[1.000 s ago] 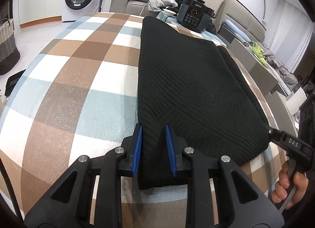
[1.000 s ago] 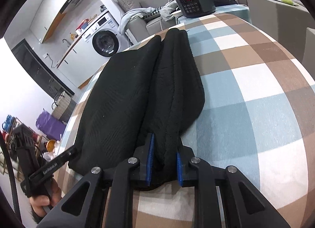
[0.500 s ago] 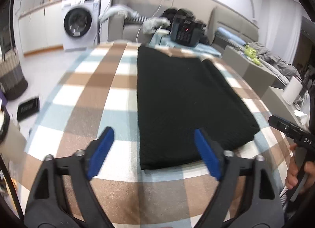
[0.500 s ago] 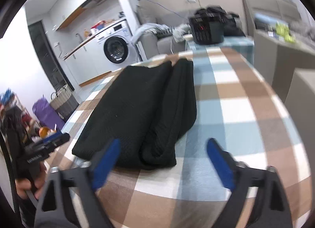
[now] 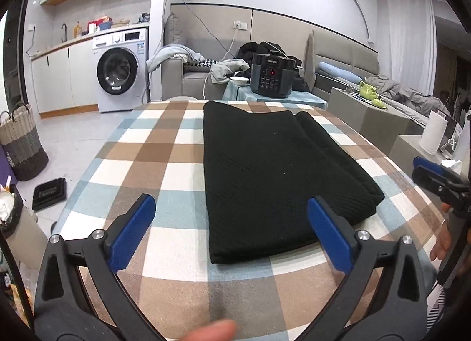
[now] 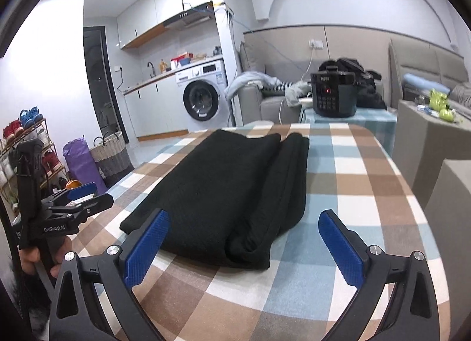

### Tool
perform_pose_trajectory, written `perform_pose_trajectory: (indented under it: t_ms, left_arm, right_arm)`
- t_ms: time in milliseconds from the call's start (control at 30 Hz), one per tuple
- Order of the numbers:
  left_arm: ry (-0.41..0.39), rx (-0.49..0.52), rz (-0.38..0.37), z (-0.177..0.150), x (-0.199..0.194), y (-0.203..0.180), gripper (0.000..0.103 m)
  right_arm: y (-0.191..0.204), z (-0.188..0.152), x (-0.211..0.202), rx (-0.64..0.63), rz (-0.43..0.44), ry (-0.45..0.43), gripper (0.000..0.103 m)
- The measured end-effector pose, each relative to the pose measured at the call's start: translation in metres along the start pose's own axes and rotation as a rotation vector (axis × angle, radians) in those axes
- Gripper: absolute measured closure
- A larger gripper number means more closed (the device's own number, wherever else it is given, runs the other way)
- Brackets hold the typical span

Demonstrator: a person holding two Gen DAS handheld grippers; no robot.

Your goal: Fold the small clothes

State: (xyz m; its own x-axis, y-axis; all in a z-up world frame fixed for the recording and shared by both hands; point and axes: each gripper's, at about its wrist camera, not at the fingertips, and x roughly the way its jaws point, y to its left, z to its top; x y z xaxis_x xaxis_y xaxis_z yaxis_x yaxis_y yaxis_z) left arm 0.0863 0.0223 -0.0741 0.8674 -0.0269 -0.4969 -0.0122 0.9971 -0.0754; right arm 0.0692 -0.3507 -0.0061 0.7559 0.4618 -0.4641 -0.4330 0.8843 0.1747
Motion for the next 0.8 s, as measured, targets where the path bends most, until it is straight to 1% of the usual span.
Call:
perform_pose_trajectory:
  t_ms: [100, 267, 367, 433, 800]
  left_arm:
    - [-0.018, -0.002, 0.006, -0.001, 0.001, 0.004, 0.001]
    - [-0.038, 0.005, 0.018, -0.005, 0.003, 0.007, 0.001]
    - [-0.039, -0.007, 0.006, -0.007, 0.004, 0.010, 0.001]
    - [-0.039, -0.014, -0.003, -0.007, 0.005, 0.011, 0.001]
    - [-0.046, -0.023, -0.010, -0.007, 0.006, 0.016, 0.001]
  right_arm:
    - [-0.003, -0.002, 0.004, 0.009, 0.021, -0.015, 0.000]
    - [-0.003, -0.007, 0.009, 0.002, 0.010, -0.018, 0.000]
    - [-0.002, -0.008, 0.009, -0.004, 0.014, -0.019, 0.000]
    - [-0.002, -0.009, 0.006, -0.003, 0.017, -0.036, 0.000]
    - [-0.004, -0.009, 0.000, 0.004, 0.015, -0.073, 0.000]
